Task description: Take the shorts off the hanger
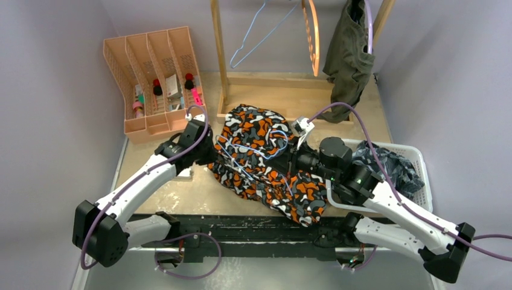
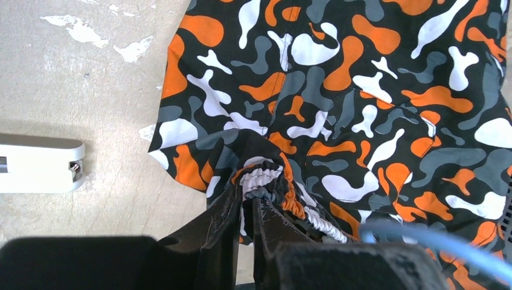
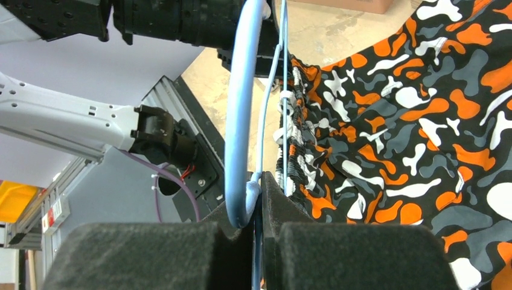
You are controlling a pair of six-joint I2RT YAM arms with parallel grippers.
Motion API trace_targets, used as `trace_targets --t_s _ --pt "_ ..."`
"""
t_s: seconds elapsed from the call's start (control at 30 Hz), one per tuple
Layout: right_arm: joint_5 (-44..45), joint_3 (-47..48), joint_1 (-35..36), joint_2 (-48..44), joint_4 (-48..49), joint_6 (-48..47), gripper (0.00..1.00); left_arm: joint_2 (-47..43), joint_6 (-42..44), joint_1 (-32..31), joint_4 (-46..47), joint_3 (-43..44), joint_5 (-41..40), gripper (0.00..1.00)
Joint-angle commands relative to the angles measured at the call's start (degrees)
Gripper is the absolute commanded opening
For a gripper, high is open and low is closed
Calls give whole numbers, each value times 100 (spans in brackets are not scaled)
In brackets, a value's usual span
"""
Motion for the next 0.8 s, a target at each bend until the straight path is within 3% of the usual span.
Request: trace_targets --t_s 0.0,0.17,0.3,0.4,0.53,0.77 --pt "192 19 41 21 14 114 0 -275 158 102 165 202 50 12" --pt "708 13 39 376 -171 543 0 -823 -44 100 193 -189 230 18" --pt "812 -68 38 854 -197 827 0 -1320 -270 108 294 -548 200 30" --pt "953 -87 45 1092 -132 1023 0 -1320 -262 109 74 -487 61 39" --pt "1067 -117 62 1316 33 1316 0 -1337 -283 109 -160 -398 -172 44" --pt "1519 -240 128 1443 150 1946 0 -1786 -1045 93 893 -954 1250 46"
